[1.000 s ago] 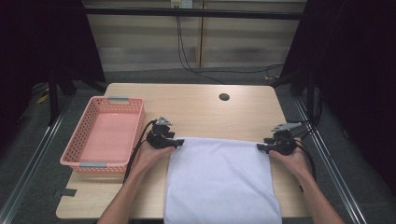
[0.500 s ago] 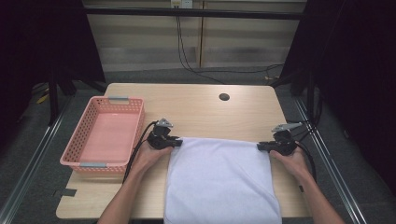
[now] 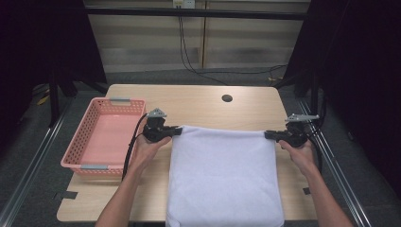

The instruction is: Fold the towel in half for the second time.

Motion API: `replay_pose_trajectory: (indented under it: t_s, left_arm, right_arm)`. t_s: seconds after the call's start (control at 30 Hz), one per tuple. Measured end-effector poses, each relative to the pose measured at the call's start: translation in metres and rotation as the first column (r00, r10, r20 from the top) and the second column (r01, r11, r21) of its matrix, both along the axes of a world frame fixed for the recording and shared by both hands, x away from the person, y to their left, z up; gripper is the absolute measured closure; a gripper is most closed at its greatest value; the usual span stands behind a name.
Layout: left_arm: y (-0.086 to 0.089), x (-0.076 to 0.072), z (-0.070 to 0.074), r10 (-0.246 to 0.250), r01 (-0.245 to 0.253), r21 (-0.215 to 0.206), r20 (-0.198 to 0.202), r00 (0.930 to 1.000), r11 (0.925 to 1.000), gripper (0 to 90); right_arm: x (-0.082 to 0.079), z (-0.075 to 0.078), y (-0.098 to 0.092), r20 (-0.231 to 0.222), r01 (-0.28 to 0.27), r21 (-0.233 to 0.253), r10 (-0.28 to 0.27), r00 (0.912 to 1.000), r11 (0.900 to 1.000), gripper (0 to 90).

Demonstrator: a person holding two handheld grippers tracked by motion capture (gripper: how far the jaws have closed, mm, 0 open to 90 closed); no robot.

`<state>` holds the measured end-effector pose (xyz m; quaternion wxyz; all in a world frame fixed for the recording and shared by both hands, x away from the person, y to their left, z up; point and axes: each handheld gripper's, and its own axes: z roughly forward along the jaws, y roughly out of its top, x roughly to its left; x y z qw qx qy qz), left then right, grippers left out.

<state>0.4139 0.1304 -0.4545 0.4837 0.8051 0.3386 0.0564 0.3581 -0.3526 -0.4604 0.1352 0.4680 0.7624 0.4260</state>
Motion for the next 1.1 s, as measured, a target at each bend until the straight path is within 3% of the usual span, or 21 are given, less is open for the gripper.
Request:
replay_pose_trajectory:
  t_s: [0.13, 0.37, 0.53, 0.63, 0.7, 0.77, 0.83, 0.93, 1.1]
  left_arm:
    - [0.005, 0.01, 0.011, 0.037, -0.037, -0.028, 0.01, 0.9992, 0.9989, 82.9]
    - [0.004, 0.026, 0.024, 0.049, -0.049, -0.021, 0.034, 0.9982, 0.9986, 83.0]
    - [0.0, 0.035, 0.032, 0.092, -0.092, -0.009, 0.061, 0.9939, 0.9958, 83.1]
    - [-0.002, 0.035, 0.037, 0.106, -0.103, -0.045, 0.077, 0.9913, 0.9936, 83.3]
    - [-0.001, 0.031, 0.041, 0.087, -0.084, -0.034, 0.09, 0.9922, 0.9959, 83.3]
    - [0.001, 0.025, 0.046, 0.077, -0.072, -0.051, 0.1, 0.992, 0.9961, 83.3]
    - [0.001, 0.018, 0.05, 0.05, -0.046, -0.031, 0.117, 0.9918, 0.9984, 83.3]
    - [0.003, 0.006, 0.057, 0.032, -0.025, -0.056, 0.13, 0.991, 0.9981, 83.3]
    - [0.012, -0.024, 0.065, -0.016, 0.029, -0.088, 0.142, 0.9897, 0.9957, 83.3]
  right_arm:
    - [0.013, 0.014, 0.004, 0.03, 0.005, 0.017, -0.006, 0.9995, 1.0, 83.0]
    - [0.038, 0.027, 0.001, 0.048, 0.026, 0.048, -0.029, 0.9985, 0.999, 83.1]
    - [0.05, 0.037, 0.0, 0.082, 0.068, 0.058, -0.072, 0.994, 0.996, 84.2]
    - [0.053, 0.044, -0.001, 0.115, 0.084, 0.089, -0.094, 0.9888, 0.992, 84.5]
    - [0.05, 0.049, -0.004, 0.127, 0.081, 0.103, -0.094, 0.9875, 0.991, 84.6]
    - [0.043, 0.053, -0.006, 0.138, 0.061, 0.116, -0.077, 0.9875, 0.991, 84.6]
    - [0.033, 0.055, -0.007, 0.145, 0.04, 0.126, -0.058, 0.9877, 0.991, 84.7]
    - [0.018, 0.059, -0.008, 0.136, 0.024, 0.13, -0.042, 0.9898, 0.991, 84.8]
    - [-0.014, 0.07, -0.011, 0.163, -0.02, 0.123, 0.0, 0.9866, 0.992, 84.8]
